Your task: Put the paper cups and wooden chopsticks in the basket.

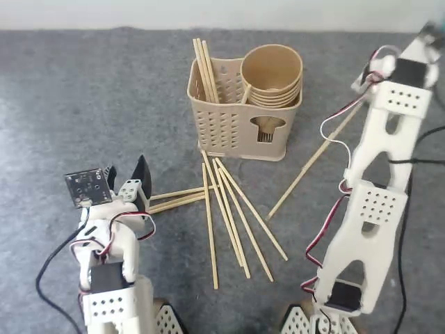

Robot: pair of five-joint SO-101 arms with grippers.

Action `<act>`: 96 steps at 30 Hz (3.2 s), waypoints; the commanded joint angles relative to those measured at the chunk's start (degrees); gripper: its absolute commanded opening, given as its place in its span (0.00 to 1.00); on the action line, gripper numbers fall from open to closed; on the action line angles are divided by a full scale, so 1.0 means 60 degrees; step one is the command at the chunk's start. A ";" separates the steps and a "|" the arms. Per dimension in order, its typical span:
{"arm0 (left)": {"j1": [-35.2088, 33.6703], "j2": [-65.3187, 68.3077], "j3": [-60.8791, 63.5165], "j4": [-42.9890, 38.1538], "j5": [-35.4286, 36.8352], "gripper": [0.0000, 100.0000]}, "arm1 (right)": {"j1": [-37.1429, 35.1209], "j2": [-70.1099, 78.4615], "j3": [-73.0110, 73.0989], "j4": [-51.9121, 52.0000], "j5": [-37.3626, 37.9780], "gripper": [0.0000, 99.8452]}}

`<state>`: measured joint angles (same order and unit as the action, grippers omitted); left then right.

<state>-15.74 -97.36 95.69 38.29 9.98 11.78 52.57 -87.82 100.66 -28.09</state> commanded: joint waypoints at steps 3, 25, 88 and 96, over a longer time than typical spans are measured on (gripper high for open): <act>-0.0015 -0.0190 -0.0095 0.0044 -0.0088 0.20 | 0.0403 -0.1018 -0.1114 0.0418 -0.0015 0.01; 0.0440 -0.0117 -0.0623 0.1495 -0.0615 0.21 | -0.1297 -1.0220 0.7795 0.0344 0.0674 0.01; 0.0542 0.5641 -0.2366 -0.0205 -0.0894 0.21 | -0.6703 -0.7026 0.8000 -1.2564 0.5949 0.01; 0.0542 0.5641 -0.2366 -0.0205 -0.0894 0.21 | -0.6542 -0.7026 0.8000 -1.2549 0.5172 0.01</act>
<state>-12.66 -63.87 84.44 39.16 5.67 -28.57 11.69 -37.19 26.29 6.46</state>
